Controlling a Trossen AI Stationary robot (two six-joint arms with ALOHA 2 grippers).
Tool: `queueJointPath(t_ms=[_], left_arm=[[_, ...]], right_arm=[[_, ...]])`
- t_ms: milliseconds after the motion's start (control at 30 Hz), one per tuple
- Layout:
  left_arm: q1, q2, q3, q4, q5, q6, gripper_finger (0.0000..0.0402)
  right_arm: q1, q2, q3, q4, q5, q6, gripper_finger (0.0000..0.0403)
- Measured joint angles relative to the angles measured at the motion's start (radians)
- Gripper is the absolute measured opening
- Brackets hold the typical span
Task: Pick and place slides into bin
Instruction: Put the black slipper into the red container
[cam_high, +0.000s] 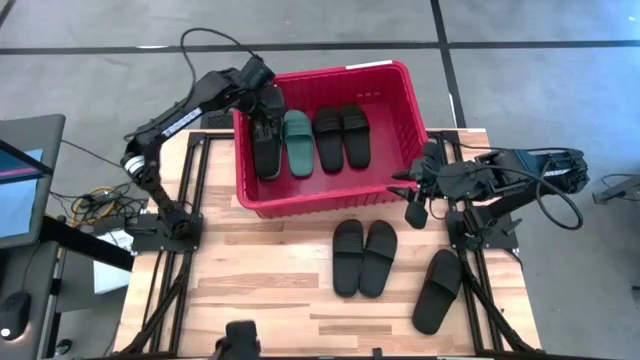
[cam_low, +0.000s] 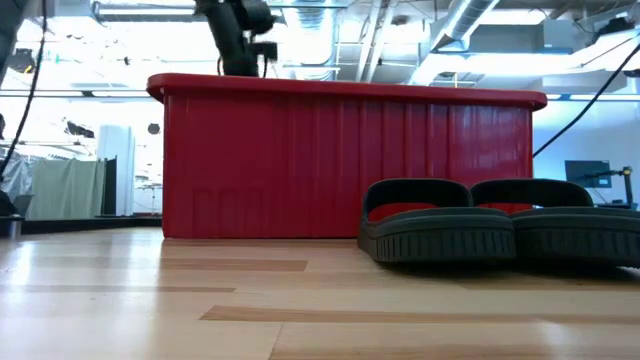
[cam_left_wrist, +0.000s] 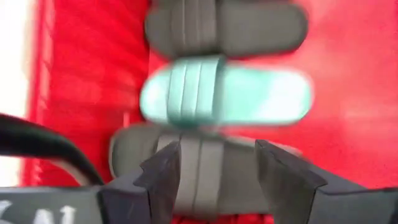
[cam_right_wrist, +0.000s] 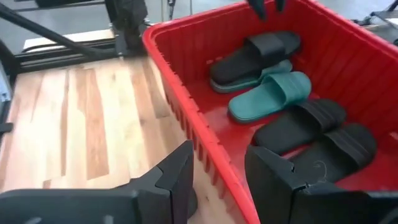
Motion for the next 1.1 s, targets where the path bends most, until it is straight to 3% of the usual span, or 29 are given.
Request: queueJointPath(t_ms=[300, 600, 800, 1100], left_arm=[[-0.152, -0.233, 0.0, 0.154, 0.095, -0.144, 0.019], [-0.398, -0.404, 0.0, 0.241, 0.076, -0.385, 0.019], [-0.614, -0.424, -0.007, 0.244, -0.098, -0.511, 0.019], [-0.903, -0.407, -0.129, 0.299, -0.352, -0.679, 0.019]], right_arm=[[0.084, -0.006, 0.0, -0.05, -0.005, 0.018, 0.0131], [0.274, -0.012, 0.0, -0.308, -0.004, 0.294, 0.0131], [0.451, -0.012, -0.001, -0.385, 0.049, 0.462, 0.0131], [0.713, 0.038, -0.002, -0.529, 0.27, 0.745, 0.0131]])
